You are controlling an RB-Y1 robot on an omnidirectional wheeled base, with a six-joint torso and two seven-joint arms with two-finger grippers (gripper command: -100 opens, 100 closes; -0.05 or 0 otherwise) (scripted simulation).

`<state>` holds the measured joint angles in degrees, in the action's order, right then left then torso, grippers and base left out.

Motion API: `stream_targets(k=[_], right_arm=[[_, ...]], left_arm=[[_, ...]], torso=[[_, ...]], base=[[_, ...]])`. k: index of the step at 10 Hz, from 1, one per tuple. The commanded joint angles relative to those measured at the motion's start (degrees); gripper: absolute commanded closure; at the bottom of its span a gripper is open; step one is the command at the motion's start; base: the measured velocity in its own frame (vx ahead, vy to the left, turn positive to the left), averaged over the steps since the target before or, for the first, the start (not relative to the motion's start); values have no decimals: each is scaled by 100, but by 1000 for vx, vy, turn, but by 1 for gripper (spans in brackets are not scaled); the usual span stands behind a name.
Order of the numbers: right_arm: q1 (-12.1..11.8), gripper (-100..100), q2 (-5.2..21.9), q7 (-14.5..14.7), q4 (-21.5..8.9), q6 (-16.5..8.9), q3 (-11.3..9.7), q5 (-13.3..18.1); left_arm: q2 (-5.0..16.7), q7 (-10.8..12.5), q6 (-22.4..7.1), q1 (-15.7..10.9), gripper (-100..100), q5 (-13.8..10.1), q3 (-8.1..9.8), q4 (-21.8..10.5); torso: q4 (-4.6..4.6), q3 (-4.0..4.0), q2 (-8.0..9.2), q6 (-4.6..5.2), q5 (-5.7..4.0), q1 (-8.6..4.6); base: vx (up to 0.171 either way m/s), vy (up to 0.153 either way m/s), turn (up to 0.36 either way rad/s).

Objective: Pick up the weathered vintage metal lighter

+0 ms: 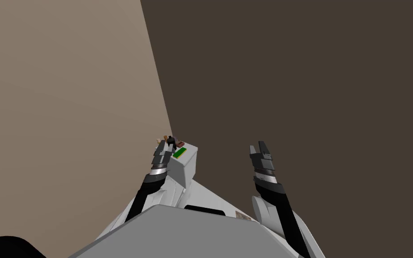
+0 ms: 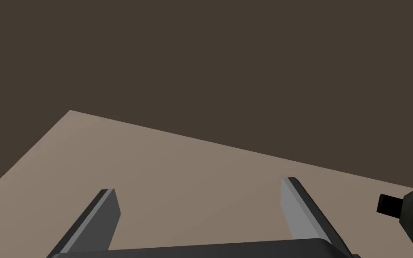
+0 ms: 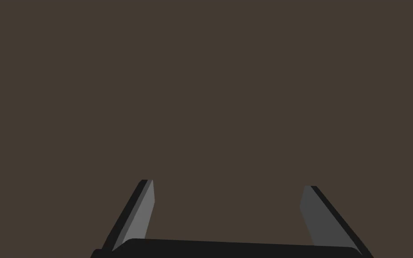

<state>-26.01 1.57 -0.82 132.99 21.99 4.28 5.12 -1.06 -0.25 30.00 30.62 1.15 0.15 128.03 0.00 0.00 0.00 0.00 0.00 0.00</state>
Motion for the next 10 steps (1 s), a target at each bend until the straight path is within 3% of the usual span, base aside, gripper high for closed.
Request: stream_targets(k=[1,5,10], right_arm=[[0,0,0,0,0,0,0,0],[0,0,0,0,0,0,0,0],[0,0,-1,0,0,0,-1,0]], left_arm=[[216,-5,-37,60,-100,-17,33,38],[832,-36,-253,413,-100,-121,220,248],[1562,-110,-718,1185,-100,-358,630,609]], torso=[[0,0,0,0,0,0],[-1,-2,-3,0,-1,-3],[0,-1,-2,0,-5,-22]], base=[[3,-3,-19],[10,-13,-37],[11,-52,-69]])
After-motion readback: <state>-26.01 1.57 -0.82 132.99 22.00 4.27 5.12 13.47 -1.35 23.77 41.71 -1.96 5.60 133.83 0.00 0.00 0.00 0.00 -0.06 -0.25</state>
